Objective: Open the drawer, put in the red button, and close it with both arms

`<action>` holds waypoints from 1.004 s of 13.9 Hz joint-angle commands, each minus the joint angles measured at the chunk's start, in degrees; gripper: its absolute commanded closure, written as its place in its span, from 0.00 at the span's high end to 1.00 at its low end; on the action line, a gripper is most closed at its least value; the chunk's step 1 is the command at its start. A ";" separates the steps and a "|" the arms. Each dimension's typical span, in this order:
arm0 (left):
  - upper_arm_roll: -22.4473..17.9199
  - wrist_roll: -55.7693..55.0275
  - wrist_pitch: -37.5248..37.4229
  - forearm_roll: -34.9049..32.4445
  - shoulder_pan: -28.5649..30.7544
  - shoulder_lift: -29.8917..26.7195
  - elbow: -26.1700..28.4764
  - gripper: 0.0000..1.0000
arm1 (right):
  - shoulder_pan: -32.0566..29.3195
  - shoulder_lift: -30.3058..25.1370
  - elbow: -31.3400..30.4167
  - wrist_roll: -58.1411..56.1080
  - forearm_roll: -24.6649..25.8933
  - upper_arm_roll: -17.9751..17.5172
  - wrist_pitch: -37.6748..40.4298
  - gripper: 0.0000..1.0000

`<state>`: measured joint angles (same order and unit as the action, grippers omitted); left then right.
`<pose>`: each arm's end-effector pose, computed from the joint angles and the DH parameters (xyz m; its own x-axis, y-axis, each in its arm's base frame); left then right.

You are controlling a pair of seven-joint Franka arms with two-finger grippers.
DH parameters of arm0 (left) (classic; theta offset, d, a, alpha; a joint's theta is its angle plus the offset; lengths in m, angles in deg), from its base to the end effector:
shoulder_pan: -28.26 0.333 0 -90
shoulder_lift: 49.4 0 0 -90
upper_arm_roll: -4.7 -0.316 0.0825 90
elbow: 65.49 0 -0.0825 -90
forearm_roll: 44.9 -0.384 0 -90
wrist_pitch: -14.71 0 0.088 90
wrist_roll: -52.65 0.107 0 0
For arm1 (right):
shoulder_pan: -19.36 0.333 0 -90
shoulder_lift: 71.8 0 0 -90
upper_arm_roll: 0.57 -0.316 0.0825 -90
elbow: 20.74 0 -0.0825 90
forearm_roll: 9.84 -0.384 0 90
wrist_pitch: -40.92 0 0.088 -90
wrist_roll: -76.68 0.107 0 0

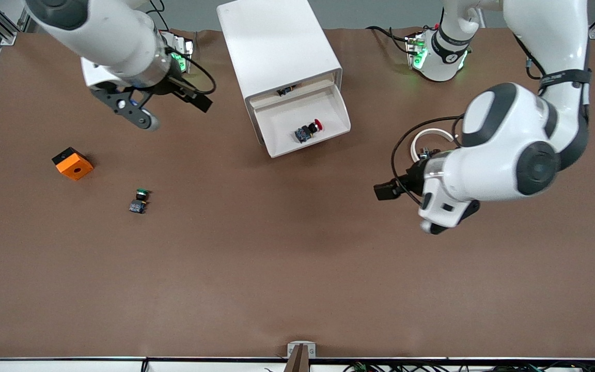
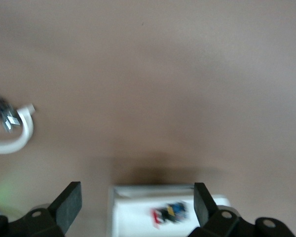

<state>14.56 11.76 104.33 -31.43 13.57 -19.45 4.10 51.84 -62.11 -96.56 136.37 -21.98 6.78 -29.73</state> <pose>0.6282 -0.2844 0.4718 0.9033 0.2753 -0.3292 0.3315 -0.9347 0.1280 0.4994 0.2724 0.6199 0.8018 -0.5234 -0.2885 -0.5120 -0.8505 0.1200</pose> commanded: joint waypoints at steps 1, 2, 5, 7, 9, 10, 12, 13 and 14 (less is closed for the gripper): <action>1.38 6.52 4.14 -3.10 -2.79 0.63 2.91 1.00 | -3.38 -4.50 -5.73 -8.43 1.68 -0.76 -0.55 1.00; 2.17 6.18 6.68 -2.92 -3.76 0.63 5.62 1.00 | -5.13 -5.20 -6.61 -11.50 1.94 -0.76 -0.55 1.00; 2.61 4.33 14.67 -3.36 -6.21 -0.59 13.19 1.00 | -8.75 -7.75 -10.21 -21.43 5.09 -0.76 -1.33 1.00; 2.71 -0.74 18.91 -3.53 -7.02 -0.68 14.00 1.00 | -9.37 -10.55 -14.68 -27.32 8.95 -0.76 -4.31 1.00; 2.62 -5.50 19.62 -3.97 -8.07 -0.42 14.44 1.00 | -11.12 -15.29 -23.01 -33.13 10.46 -0.76 -10.71 1.00; 2.71 -5.34 21.02 -5.45 -8.16 -0.51 15.83 1.00 | -12.43 -17.06 -26.37 -35.68 10.55 -0.76 -13.44 1.00; 2.88 -5.43 25.32 -6.87 -8.94 -0.68 18.03 1.00 | -15.16 -19.26 -31.21 -40.69 11.69 -0.76 -17.67 1.00; 2.80 -5.43 26.90 -6.96 -9.99 -1.12 19.70 1.00 | -16.04 -19.71 -32.36 -42.63 12.39 -0.76 -19.08 1.00; 2.79 -5.43 28.14 -6.96 -10.27 -1.99 21.80 1.00 | -17.44 -20.06 -33.42 -45.00 12.66 -0.76 -20.31 1.00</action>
<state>17.19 7.43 129.18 -37.04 4.34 -18.28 20.42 37.00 -78.64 -125.12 95.37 -10.64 6.92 -46.97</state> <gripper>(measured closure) 0.000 0.000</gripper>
